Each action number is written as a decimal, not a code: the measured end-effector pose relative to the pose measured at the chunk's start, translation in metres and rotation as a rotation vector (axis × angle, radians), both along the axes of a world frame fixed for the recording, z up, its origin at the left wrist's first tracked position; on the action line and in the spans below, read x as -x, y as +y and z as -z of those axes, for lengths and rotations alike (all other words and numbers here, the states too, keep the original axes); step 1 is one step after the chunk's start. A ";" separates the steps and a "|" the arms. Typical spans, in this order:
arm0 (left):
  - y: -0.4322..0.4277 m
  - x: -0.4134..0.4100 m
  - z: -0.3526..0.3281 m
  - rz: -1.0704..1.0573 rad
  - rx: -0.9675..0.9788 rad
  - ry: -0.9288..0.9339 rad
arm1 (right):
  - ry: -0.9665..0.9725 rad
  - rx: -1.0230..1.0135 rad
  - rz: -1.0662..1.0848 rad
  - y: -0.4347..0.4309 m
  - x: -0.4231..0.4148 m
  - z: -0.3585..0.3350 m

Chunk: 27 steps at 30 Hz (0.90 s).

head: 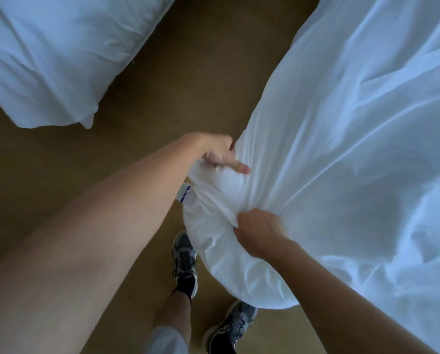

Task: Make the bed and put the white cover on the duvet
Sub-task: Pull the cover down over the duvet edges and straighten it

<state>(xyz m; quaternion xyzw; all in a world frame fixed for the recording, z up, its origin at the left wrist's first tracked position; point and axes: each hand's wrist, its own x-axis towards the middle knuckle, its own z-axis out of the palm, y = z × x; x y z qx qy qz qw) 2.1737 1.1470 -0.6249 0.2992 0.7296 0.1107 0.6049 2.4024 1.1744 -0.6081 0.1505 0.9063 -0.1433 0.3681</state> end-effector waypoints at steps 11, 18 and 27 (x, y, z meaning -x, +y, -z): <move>-0.018 0.020 0.019 -0.131 -0.178 0.735 | 0.180 -0.083 0.252 -0.014 -0.001 -0.011; -0.038 0.007 0.018 -0.111 -0.076 0.858 | 0.377 -0.501 0.500 -0.018 -0.067 0.005; -0.078 0.009 0.002 -0.217 0.048 0.938 | 0.583 -0.342 0.633 -0.038 -0.114 -0.004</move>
